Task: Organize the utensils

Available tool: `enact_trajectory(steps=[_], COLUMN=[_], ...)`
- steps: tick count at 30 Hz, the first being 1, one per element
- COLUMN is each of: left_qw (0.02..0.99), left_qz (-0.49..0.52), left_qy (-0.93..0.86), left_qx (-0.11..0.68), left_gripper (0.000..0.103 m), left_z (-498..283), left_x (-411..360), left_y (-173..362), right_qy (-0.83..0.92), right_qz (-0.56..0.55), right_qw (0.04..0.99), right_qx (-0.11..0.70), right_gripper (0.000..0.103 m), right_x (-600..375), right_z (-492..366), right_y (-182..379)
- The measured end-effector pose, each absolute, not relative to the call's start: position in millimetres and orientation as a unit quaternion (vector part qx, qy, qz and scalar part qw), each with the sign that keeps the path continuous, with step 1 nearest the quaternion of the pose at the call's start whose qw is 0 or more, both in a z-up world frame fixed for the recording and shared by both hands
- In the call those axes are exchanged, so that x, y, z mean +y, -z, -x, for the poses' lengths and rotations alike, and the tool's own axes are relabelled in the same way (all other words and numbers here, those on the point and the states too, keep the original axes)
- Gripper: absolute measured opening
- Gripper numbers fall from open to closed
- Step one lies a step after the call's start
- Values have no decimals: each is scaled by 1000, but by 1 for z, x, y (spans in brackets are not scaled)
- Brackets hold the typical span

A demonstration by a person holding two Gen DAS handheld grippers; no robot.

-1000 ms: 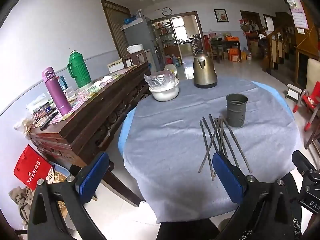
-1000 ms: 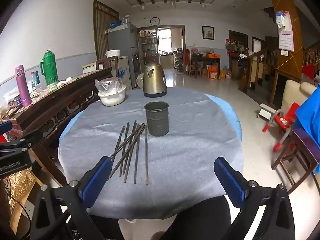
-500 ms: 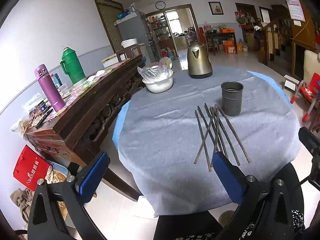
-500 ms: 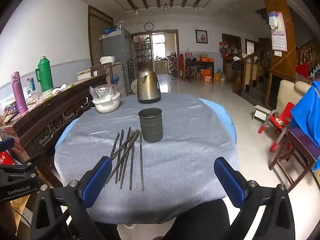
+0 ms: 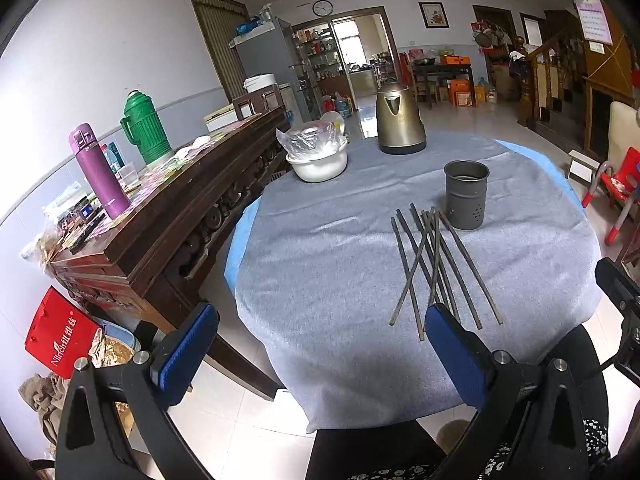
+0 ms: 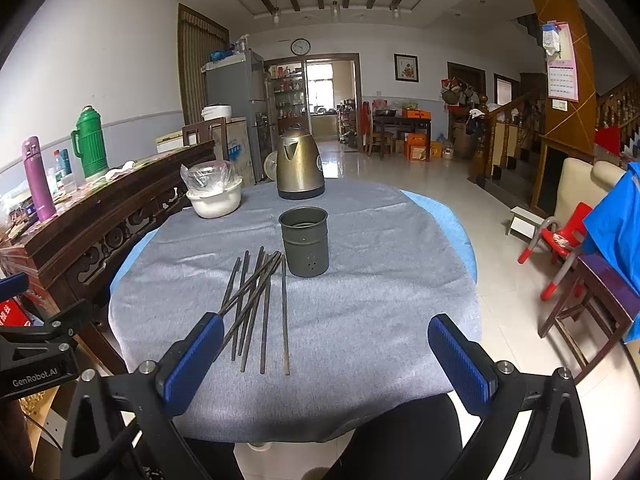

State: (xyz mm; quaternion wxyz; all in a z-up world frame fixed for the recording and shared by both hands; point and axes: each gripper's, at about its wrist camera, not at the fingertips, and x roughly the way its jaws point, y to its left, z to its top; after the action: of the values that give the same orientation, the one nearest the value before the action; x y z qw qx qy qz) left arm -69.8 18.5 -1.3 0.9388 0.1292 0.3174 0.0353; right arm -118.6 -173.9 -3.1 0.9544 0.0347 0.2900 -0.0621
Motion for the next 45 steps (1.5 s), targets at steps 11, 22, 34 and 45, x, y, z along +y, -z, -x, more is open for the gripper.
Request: enact_trajectory(steps=[11, 22, 34, 45], left_qw=[938, 937, 937, 936], left_qz=[-124, -123, -123, -120], left_qy=[-35, -35, -36, -35], left_qx=[322, 324, 325, 330], left_gripper=[103, 103, 103, 103], left_z=[68, 67, 66, 65], left_x=[22, 24, 25, 26], left_y=[4, 4, 4, 8], right_qy=[58, 57, 56, 59], right_qz=[-31, -29, -29, -33], right_qw=[953, 952, 952, 949], right_qx=[296, 298, 298, 307], right_gripper=[103, 103, 103, 103], right_x=[-172, -170, -169, -171], right_z=[116, 114, 112, 110], right_y=[6, 7, 7, 10])
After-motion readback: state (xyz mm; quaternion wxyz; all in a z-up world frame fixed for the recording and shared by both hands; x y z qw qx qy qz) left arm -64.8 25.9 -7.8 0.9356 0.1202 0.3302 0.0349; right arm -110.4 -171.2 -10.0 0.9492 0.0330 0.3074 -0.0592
